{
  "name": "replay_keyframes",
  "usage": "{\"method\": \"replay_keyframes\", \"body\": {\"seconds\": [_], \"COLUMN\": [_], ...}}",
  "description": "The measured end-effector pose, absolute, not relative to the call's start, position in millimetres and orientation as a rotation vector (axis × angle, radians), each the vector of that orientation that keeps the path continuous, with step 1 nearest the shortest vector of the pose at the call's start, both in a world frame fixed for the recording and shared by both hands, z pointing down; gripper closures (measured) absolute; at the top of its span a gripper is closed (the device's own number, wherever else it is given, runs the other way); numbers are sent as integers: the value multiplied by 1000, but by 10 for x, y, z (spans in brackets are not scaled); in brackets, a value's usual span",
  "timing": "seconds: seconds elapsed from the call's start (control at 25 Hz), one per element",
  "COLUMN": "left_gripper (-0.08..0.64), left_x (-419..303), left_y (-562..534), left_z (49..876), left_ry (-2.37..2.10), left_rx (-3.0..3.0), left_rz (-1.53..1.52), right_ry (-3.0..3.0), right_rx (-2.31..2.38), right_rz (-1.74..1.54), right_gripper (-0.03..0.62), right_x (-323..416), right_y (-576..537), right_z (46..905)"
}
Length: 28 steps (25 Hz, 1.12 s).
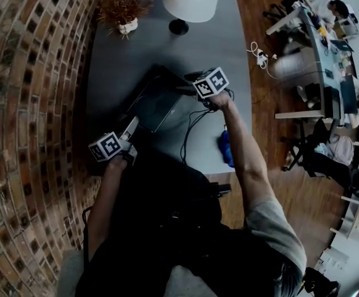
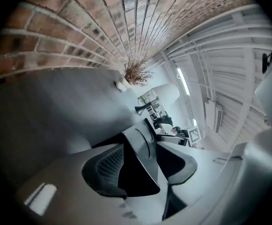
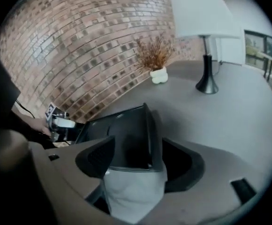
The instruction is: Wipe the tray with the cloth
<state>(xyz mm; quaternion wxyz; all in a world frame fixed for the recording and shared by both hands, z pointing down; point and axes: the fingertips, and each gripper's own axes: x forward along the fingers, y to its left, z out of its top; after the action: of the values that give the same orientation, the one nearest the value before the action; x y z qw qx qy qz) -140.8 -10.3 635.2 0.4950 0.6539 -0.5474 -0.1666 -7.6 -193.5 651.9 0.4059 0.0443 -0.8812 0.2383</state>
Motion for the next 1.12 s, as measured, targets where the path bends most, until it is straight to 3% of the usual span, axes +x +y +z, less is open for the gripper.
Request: {"method": "replay_keyframes", "body": {"seconds": [0.56,0.8,1.12], "left_gripper": [298,331,321], "left_x": [-1837,-1684,-1769], "left_y": [-1760,-1514,-1779], "left_z": [6288,6235,6263], "left_ry": [-1391,-1331,-1402], "left_rx": [1675,1752,1719], "left_rz": [-448,-264,-346], "right_ry": [-2313,-2369,-2333], "right_rx": [257,356,405], "right_rz": [866,938,906], "right_gripper": [279,279,279], "right_x": [432,392,313], "right_y": [-1730,-1881,-1904], "right_z": [6515,6423,6493]}}
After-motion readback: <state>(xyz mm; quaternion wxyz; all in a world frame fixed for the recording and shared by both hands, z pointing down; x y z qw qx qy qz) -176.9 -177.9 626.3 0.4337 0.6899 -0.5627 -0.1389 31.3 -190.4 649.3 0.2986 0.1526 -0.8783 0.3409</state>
